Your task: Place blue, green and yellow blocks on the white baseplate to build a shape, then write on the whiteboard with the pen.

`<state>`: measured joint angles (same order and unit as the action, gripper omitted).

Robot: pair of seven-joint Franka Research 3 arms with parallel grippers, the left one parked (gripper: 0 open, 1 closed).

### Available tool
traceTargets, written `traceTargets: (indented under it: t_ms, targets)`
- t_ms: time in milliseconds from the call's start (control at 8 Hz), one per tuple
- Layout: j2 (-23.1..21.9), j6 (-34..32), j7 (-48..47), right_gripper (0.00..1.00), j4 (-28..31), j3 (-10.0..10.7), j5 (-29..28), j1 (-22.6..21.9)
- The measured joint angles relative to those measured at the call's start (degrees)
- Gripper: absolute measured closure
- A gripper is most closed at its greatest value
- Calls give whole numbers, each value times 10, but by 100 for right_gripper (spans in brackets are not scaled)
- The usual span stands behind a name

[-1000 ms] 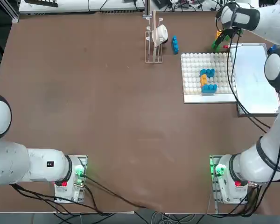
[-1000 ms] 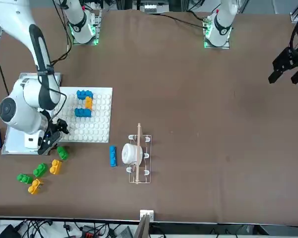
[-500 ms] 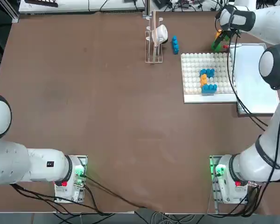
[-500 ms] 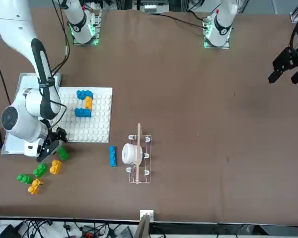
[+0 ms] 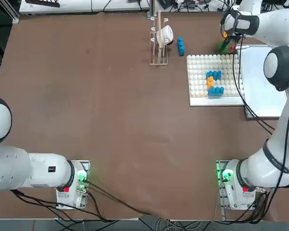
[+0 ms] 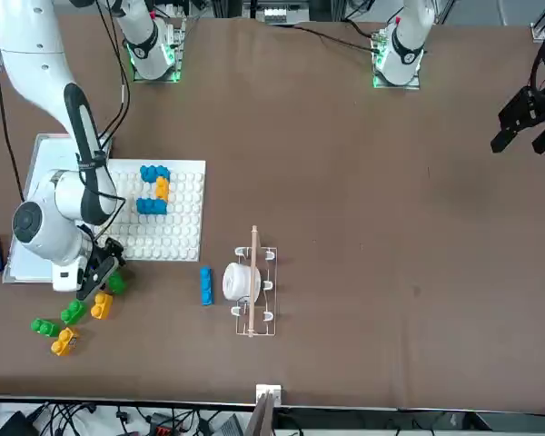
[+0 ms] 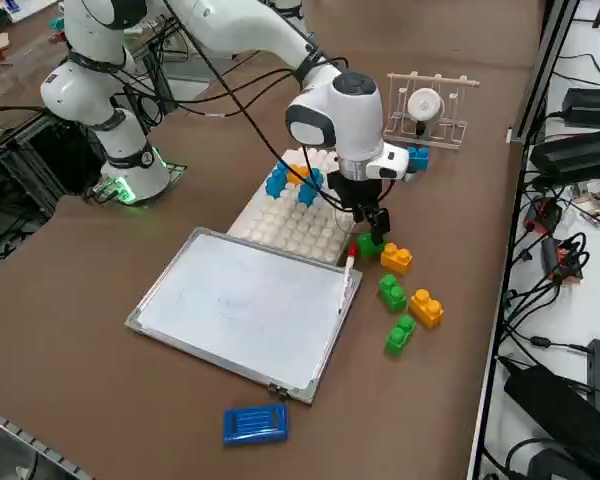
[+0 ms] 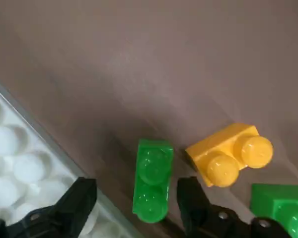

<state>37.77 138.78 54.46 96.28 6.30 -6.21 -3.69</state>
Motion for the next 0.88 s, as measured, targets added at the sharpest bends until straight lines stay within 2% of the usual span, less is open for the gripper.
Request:
traceTargets:
  t_ms: [250, 375, 500, 625, 750, 875]
  targets:
    - [2, 0, 7, 22, -2, 0, 0, 0]
    - [2, 0, 10, 39, -2, 0, 0, 0]
    - [2, 0, 14, 43, -2, 0, 0, 0]
    - [2, 0, 16, 62, -3, 0, 0, 0]
    - [0, -1, 17, 72, -6, -1, 0, 0]
    - [2, -1, 18, 72, -7, 0, 0, 0]
